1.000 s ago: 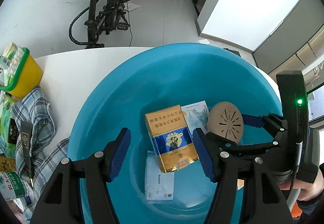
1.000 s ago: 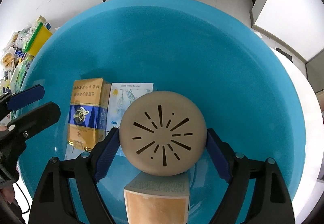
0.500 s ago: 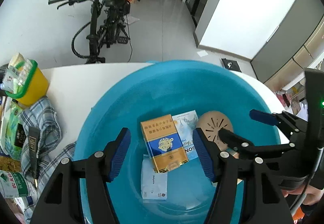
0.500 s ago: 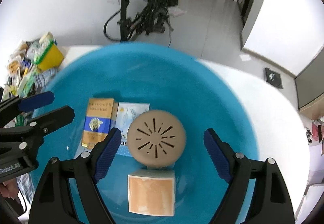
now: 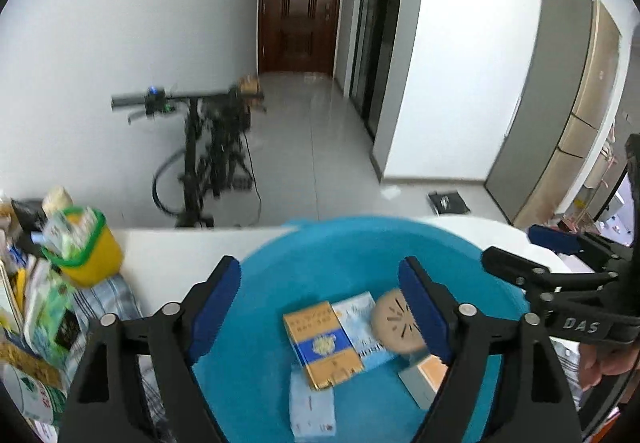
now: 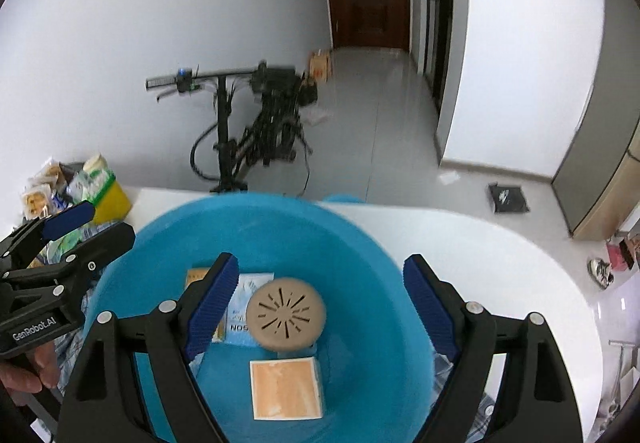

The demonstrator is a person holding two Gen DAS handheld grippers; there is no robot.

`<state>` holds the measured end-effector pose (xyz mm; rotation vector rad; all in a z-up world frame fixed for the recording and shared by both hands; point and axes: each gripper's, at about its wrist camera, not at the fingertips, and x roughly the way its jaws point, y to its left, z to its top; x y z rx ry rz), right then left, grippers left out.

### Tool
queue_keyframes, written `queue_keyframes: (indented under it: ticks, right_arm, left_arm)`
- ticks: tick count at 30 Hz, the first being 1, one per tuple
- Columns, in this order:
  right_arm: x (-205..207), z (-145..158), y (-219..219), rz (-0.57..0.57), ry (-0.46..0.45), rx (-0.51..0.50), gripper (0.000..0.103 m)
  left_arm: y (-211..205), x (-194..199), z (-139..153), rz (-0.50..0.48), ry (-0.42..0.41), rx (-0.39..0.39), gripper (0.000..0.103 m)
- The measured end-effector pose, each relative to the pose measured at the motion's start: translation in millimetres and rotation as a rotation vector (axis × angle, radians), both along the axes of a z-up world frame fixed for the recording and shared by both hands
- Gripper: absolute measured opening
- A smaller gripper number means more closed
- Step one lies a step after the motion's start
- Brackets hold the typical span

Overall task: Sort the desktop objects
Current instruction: 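Lift both open tools up and back away from the basin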

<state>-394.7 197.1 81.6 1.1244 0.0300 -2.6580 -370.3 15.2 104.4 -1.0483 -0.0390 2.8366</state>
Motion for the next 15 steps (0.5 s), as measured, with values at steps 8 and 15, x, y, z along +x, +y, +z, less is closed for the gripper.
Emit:
queue_keyframes:
  ticks: [8,15]
  right_arm:
    - [30.1,11.5,13.5,-0.038,0.186,0.048,0.091]
    - [52.3,11.7,6.0,-0.031,0.286,0.048,0.091]
  left_arm:
    - [-9.8,20.5,-6.1,0.066,0.097,-0.009,0.091]
    - [-6.5,50.6,-5.5,0.07,0.247,-0.087,0.091]
